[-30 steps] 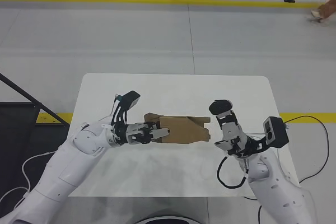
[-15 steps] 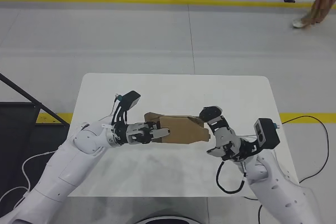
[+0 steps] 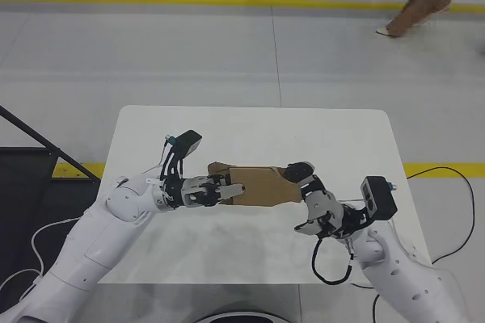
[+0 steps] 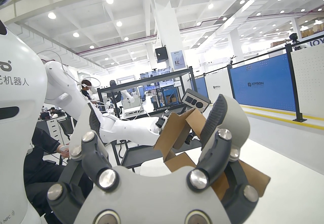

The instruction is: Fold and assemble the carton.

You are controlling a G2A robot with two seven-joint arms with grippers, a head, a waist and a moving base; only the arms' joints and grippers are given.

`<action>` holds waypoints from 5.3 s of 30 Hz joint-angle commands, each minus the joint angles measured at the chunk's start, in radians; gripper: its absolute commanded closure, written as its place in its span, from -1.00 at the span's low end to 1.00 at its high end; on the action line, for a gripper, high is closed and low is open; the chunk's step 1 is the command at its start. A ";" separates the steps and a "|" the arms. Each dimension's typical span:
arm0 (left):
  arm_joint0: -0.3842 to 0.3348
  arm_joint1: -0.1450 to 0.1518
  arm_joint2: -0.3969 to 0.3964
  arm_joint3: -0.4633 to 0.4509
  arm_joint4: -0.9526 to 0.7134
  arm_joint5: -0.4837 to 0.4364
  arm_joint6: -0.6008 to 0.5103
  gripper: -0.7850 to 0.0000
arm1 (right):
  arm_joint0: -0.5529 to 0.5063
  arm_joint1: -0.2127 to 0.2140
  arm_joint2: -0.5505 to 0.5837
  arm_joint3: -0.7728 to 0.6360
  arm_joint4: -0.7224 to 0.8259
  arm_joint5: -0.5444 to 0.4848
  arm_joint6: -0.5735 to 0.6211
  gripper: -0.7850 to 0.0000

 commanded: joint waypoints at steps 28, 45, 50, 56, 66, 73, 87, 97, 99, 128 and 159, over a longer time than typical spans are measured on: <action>0.000 0.001 0.001 -0.004 0.005 -0.007 0.007 1.00 | 0.050 0.015 -0.079 0.072 -0.025 0.000 -0.023 -1.00; 0.002 0.004 0.000 -0.007 0.005 -0.010 0.010 1.00 | -0.011 0.001 0.023 0.057 -0.069 0.000 -0.109 -1.00; 0.001 0.004 0.001 -0.008 0.006 -0.009 0.009 1.00 | -0.025 -0.013 0.046 0.047 -0.076 0.005 -0.154 -1.00; 0.000 0.004 0.004 -0.006 0.003 -0.008 0.008 1.00 | -0.004 -0.039 0.022 0.060 -0.096 0.002 -0.146 -1.00; 0.000 0.004 0.004 -0.005 0.006 -0.012 0.012 1.00 | 0.024 -0.059 -0.029 0.076 -0.103 0.000 -0.070 -1.00; 0.000 0.005 0.005 -0.005 0.005 -0.011 0.011 1.00 | 0.028 -0.058 -0.043 0.076 -0.097 0.000 -0.046 -1.00; 0.000 0.005 0.002 -0.004 0.005 -0.018 0.018 1.00 | -0.029 -0.053 0.032 0.070 -0.119 0.000 -0.112 -1.00; 0.002 0.006 -0.001 -0.010 0.011 -0.026 0.026 1.00 | -0.088 -0.032 0.053 0.026 -0.124 0.000 -0.082 -1.00; 0.003 0.006 -0.003 -0.011 0.011 -0.027 0.027 1.00 | -0.092 -0.031 0.071 0.021 -0.124 0.000 -0.105 -1.00; -0.002 0.006 0.007 -0.007 0.007 -0.025 0.025 1.00 | -0.036 -0.021 -0.025 0.026 -0.043 0.000 0.022 -1.00; 0.008 0.014 -0.006 -0.018 0.006 -0.030 0.030 1.00 | -0.203 0.018 0.176 0.023 -0.047 0.004 -0.188 -1.00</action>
